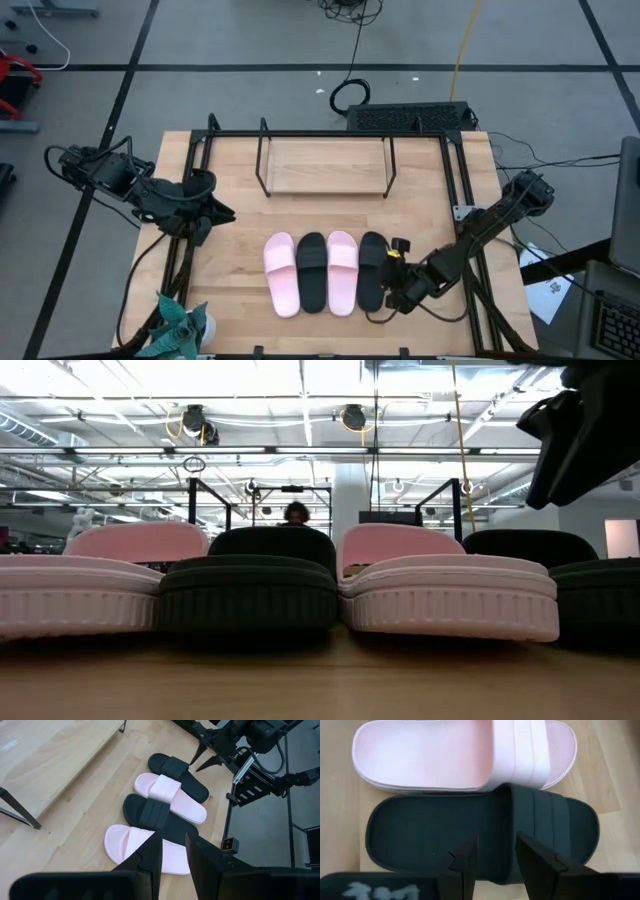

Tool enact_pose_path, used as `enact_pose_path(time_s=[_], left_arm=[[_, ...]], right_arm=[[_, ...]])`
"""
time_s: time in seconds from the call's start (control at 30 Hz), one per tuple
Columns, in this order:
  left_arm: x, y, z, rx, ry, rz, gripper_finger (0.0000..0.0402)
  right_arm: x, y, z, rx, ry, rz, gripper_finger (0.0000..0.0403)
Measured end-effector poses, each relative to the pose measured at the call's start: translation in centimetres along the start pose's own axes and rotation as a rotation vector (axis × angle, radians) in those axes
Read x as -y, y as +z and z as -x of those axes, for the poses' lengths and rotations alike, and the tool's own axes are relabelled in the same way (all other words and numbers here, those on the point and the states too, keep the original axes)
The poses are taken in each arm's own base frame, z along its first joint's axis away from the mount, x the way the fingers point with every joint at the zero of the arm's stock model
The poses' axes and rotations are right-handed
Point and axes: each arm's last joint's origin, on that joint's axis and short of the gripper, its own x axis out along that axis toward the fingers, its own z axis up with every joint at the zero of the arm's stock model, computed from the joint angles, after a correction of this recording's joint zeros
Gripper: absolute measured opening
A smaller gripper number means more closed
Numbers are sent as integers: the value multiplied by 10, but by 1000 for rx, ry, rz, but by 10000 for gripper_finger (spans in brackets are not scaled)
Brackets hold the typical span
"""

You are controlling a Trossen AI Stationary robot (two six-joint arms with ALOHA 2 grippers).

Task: Pick and place slides into the shelf
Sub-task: Put the right black slide on the shelf

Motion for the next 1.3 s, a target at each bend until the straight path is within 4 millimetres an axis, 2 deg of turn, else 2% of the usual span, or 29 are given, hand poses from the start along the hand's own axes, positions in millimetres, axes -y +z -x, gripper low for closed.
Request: enact_pose_path(time_s=[0.6, 0.73, 1.03, 1.3], left_arm=[[0, 0, 0, 5, 5, -8, 86], [0, 0, 0, 5, 5, -8, 86], [0, 0, 0, 5, 5, -17, 86], [0, 0, 0, 5, 6, -18, 86]], right_arm=[[9, 4, -5, -26, -36, 6, 121], [7, 5, -6, -21, 1, -8, 121], [-1, 0, -23, -73, -14, 18, 121], [-1, 1, -23, -54, -26, 24, 113]])
